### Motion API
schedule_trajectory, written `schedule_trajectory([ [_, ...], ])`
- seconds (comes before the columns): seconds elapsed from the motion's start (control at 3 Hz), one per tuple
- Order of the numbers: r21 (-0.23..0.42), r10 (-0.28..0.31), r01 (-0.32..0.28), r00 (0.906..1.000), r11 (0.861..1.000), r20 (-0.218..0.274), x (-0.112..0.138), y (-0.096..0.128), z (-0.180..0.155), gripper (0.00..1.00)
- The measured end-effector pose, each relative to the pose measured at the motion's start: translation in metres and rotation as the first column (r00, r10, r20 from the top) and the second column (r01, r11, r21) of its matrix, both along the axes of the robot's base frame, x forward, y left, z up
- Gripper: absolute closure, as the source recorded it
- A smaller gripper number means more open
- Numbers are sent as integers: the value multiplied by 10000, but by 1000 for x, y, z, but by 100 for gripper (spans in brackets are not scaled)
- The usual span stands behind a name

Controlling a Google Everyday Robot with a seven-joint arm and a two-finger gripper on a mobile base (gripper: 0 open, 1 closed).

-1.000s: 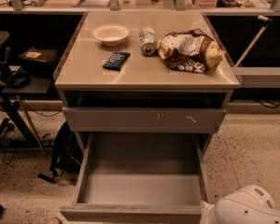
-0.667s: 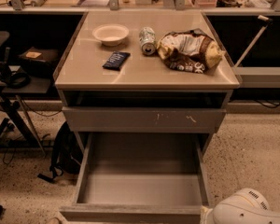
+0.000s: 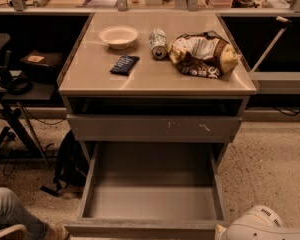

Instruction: Close middle drawer

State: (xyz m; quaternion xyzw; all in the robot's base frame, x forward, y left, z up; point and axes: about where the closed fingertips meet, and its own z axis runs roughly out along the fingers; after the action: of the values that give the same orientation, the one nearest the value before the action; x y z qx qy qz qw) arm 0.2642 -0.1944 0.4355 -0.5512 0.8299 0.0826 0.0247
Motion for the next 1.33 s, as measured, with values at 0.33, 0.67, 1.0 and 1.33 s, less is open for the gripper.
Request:
schedule_trajectory([
  [0.33,112,128,-128,9999,9999,-24,4,3,2,0],
  [0.67,407,237,-236,9997,9989,-13,9,5,3,0],
  [1.0,622,278,-277,9996,9977,-12,10,6,4,0],
  [1.33,622,279,-277,9996,9977,-13,10,6,4,0],
])
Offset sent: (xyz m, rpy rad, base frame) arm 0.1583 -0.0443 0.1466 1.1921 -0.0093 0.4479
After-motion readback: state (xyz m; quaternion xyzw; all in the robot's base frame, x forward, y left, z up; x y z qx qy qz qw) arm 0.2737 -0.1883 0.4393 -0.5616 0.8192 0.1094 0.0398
